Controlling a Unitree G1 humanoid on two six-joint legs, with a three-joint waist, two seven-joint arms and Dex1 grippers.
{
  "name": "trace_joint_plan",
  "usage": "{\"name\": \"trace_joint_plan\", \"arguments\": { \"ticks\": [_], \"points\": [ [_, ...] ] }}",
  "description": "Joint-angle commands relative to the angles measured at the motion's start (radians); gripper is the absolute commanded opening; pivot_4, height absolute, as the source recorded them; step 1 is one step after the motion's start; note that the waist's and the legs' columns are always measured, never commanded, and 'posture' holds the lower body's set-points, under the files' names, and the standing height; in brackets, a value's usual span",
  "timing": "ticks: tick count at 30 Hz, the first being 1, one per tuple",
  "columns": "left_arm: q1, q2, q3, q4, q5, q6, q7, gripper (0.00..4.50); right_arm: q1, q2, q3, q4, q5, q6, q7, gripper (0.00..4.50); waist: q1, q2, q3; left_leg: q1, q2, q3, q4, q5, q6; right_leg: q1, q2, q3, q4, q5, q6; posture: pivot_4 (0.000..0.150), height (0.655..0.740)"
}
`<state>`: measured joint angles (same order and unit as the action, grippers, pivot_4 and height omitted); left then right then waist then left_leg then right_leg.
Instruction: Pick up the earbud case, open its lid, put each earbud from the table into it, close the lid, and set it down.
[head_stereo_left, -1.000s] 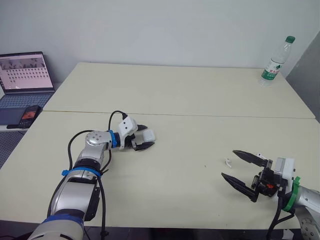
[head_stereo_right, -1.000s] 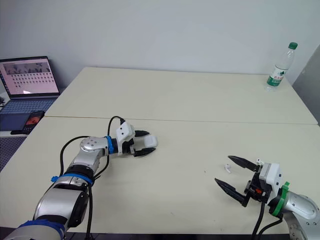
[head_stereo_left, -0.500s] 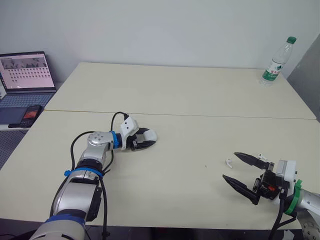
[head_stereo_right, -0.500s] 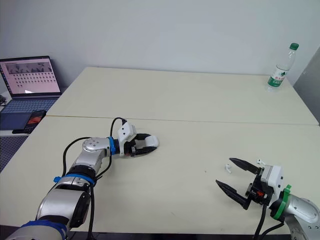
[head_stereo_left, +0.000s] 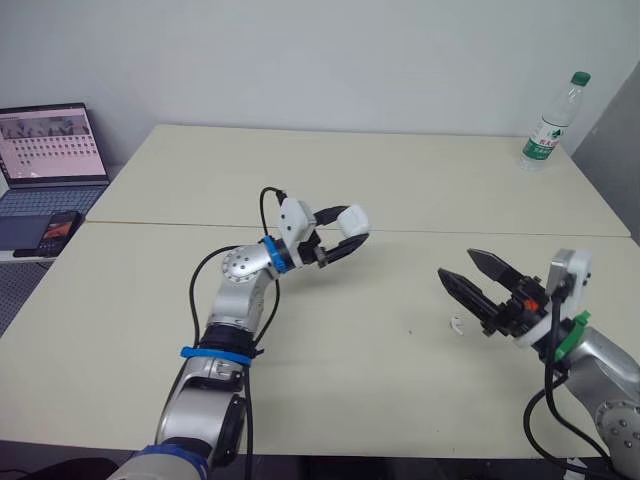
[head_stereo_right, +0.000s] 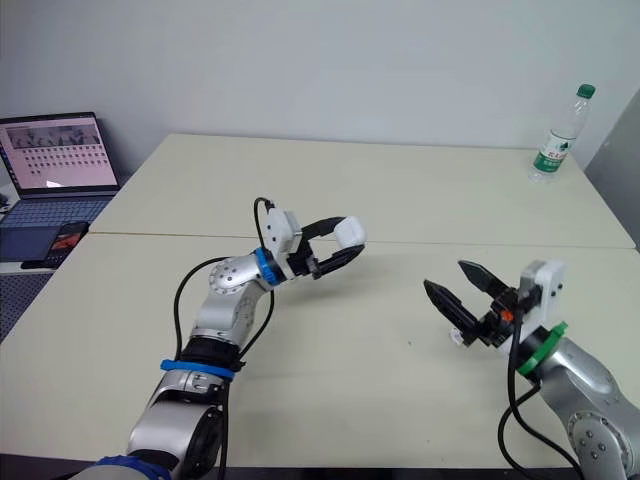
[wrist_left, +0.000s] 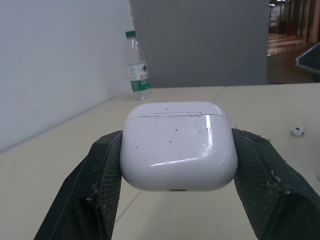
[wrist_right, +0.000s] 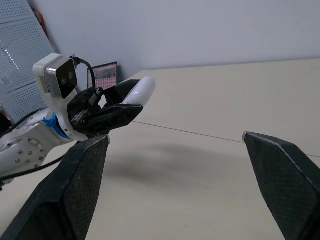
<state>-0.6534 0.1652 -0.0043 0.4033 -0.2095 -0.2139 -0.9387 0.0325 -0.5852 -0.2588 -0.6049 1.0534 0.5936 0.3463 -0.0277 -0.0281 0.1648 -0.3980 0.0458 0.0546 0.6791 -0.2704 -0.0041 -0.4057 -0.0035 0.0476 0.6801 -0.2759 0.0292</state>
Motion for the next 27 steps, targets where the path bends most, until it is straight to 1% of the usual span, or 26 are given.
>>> {"name": "trace_joint_plan", "arguments": {
  "ticks": [1,4,7,9,11,17,24,25,26,27],
  "points": [
    [0.03,-0.046,-0.041,-0.119,-0.009,-0.011,0.053,2.79,-0.081,-0.042,-0.022,-0.029,0.204,0.122,-0.156,4.5,0.0,0.0,0.0,0.0,0.0,0.0,0.0,0.0,0.0,0.0,0.0,0.0,0.0,0.0,0.0,0.15,0.7362],
    [0.065,-0.084,-0.086,-0.171,-0.003,-0.009,0.077,2.79,-0.175,-0.068,-0.006,0.035,0.346,0.2,-0.289,4.5,0.0,0.0,0.0,-0.001,-0.001,0.0,0.0,0.0,0.0,0.0,0.0,0.0,-0.001,0.0,0.0,0.15,0.7362],
    [0.095,-0.102,-0.127,-0.203,0.0,-0.011,0.084,2.79,-0.256,-0.075,0.008,0.087,0.512,0.232,-0.403,4.5,-0.001,0.0,0.0,-0.001,-0.001,0.0,0.0,0.0,0.0,0.0,0.0,0.0,-0.001,0.0,0.001,0.15,0.7362],
    [0.101,-0.105,-0.139,-0.208,-0.002,-0.013,0.095,2.79,-0.284,-0.087,0.018,0.104,0.608,0.244,-0.459,4.5,-0.001,0.0,0.0,-0.001,-0.001,-0.001,0.0,0.0,0.0,0.0,0.0,0.0,-0.001,0.0,0.001,0.15,0.7362],
    [0.1,-0.105,-0.149,-0.211,-0.001,-0.018,0.099,2.79,-0.302,-0.101,0.031,0.12,0.67,0.252,-0.506,4.5,-0.001,0.0,0.0,-0.002,-0.001,-0.002,0.0,0.0,0.0,0.0,0.0,-0.001,-0.001,0.0,0.001,0.15,0.7362],
    [0.101,-0.099,-0.169,-0.211,0.0,-0.035,0.094,2.79,-0.355,-0.116,0.096,0.157,0.739,0.265,-0.578,4.5,-0.002,0.0,0.0,-0.002,-0.001,-0.001,0.0,0.0,0.0,0.0,0.0,0.0,-0.002,0.0,0.001,0.15,0.7362],
    [0.111,-0.092,-0.188,-0.216,-0.006,-0.036,0.09,2.79,-0.395,-0.109,0.137,0.174,0.738,0.266,-0.577,4.5,-0.001,0.0,0.0,-0.003,0.0,-0.002,0.0,0.0,0.0,0.0,0.001,-0.001,-0.002,0.0,0.001,0.15,0.7362],
    [0.111,-0.089,-0.189,-0.214,-0.005,-0.039,0.088,2.79,-0.397,-0.109,0.138,0.175,0.739,0.267,-0.575,4.13,-0.001,0.0,0.0,-0.003,0.0,-0.002,0.0,0.0,0.0,0.0,0.0,-0.001,-0.002,0.0,0.001,0.15,0.7362],
    [0.11,-0.086,-0.191,-0.212,-0.003,-0.043,0.087,2.79,-0.398,-0.11,0.139,0.175,0.739,0.267,-0.574,3.93,-0.001,0.0,0.0,-0.003,0.0,-0.001,0.0,0.0,0.0,0.0,0.0,-0.001,-0.002,0.0,0.001,0.15,0.7362],
    [0.11,-0.083,-0.193,-0.209,-0.002,-0.047,0.085,2.79,-0.399,-0.11,0.141,0.175,0.738,0.267,-0.572,3.59,-0.001,0.0,0.0,-0.003,0.0,-0.001,0.0,0.0,0.0,0.0,0.0,-0.001,-0.002,0.0,0.001,0.15,0.7362]
  ]
}}
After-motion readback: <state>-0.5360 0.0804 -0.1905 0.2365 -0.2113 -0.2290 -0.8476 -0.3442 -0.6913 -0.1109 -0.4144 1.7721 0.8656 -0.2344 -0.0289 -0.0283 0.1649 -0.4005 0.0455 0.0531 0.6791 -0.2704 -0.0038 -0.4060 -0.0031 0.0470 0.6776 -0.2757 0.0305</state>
